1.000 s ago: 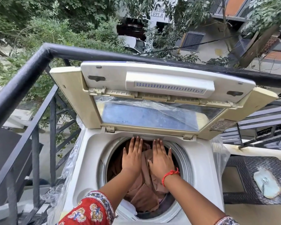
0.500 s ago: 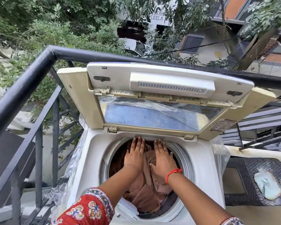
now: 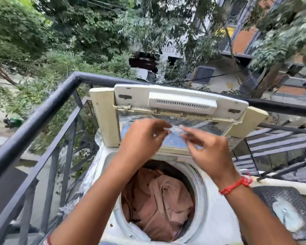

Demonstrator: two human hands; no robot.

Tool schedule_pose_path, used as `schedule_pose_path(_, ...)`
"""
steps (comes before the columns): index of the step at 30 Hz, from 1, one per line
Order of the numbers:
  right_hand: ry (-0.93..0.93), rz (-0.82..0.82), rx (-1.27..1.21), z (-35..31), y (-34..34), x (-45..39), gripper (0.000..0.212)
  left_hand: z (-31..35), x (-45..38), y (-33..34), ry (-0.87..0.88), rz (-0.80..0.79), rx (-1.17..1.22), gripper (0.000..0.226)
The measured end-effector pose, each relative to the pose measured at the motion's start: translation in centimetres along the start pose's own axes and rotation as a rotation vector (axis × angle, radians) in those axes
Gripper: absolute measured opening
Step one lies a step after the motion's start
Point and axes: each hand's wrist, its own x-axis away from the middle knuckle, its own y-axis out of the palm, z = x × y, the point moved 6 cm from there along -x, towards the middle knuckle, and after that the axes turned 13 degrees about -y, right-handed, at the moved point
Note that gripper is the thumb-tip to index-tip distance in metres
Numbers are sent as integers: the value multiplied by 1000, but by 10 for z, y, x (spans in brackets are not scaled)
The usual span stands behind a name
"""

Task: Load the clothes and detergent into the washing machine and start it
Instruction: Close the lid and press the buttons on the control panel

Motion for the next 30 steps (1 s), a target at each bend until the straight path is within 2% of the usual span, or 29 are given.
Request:
schedule_pose_path(2, -41, 121, 43, -7, -24, -20, 36, 17, 1, -26, 64, 177, 101, 16)
schedule_pose_path(5, -157, 246, 207, -25, -52, -44, 25, 42, 3, -53, 202, 391, 27, 26)
schedule_pose_path(7, -191, 259, 265, -29, -60, -61, 25, 55, -3, -61, 300, 491, -54, 30)
schedule_pose_path(8, -173, 215, 289, -25, -59, -70, 30, 59, -9, -60, 324, 508, -106, 32)
schedule_pose_path(12, 40, -112, 401, 23, -35, -89, 57, 57, -45, -37, 273, 386, -319, 47)
schedule_pose_path(15, 174, -264, 369, 49, -19, -81, 59, 42, -67, -11, 203, 212, -406, 54)
schedule_pose_path(17, 158, -265, 388, 52, -14, -76, 57, 32, -76, 2, 181, 168, -510, 62)
schedule_pose_path(20, 149, -236, 375, 49, -15, -75, 56, 31, -81, 7, 183, 198, -543, 71)
schedule_pose_path(25, 171, -255, 372, 46, -19, -79, 58, 44, -86, -2, 180, 225, -614, 50)
schedule_pose_path(30, 161, -320, 379, 42, -22, -77, 57, 54, -83, -11, 213, 222, -809, 41)
